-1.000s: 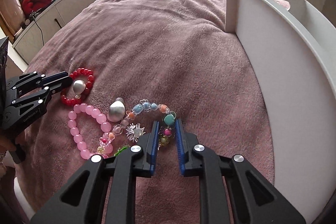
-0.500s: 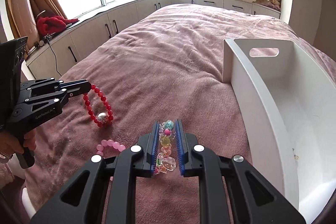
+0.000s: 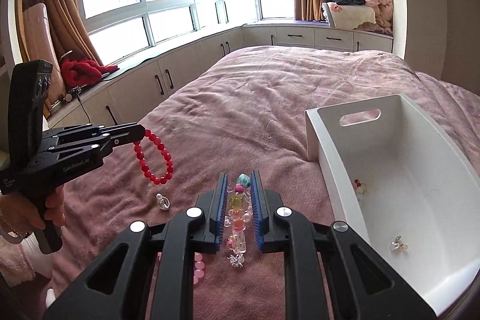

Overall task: Organize jewelry
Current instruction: 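Grasp the red bead bracelet with the left tool while the right tool grasps the colorful charm bracelet, then lower both bracelets into the white bin and open both tools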

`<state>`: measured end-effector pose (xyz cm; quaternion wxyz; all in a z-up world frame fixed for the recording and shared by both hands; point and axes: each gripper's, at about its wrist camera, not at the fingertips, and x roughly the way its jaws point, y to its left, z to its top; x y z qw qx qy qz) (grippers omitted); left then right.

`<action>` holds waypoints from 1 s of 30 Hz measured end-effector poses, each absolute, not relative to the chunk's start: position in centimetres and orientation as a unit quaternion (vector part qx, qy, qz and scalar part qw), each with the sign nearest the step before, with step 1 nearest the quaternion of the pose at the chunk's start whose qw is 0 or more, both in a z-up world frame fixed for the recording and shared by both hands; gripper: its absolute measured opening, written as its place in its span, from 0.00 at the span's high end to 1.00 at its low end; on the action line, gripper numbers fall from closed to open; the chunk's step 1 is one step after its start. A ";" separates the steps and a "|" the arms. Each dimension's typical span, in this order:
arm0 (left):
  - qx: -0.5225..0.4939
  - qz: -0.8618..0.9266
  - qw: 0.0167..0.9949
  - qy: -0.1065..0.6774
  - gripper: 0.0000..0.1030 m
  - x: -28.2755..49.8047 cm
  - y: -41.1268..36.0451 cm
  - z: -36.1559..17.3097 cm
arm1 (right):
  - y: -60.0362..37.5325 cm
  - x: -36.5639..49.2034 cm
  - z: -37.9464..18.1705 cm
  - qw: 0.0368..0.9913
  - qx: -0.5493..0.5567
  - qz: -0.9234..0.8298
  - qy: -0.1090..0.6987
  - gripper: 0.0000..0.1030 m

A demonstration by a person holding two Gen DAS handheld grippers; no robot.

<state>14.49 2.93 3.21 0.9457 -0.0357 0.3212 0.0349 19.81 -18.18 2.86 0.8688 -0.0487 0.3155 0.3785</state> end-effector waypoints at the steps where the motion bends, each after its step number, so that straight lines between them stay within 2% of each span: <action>1: -0.038 0.034 0.946 0.319 0.85 14.6 2.8 3.5 | -18.4 19.7 3.3 0.871 -0.046 0.379 0.308 0.84; 19: -0.022 -0.009 0.963 0.269 0.85 18.9 -4.4 10.8 | -26.7 19.3 9.9 0.913 0.028 0.340 0.224 0.84; 30: -0.004 -0.064 0.967 0.248 0.85 22.5 -12.0 14.7 | -32.3 20.9 10.3 0.934 0.052 0.275 0.222 0.84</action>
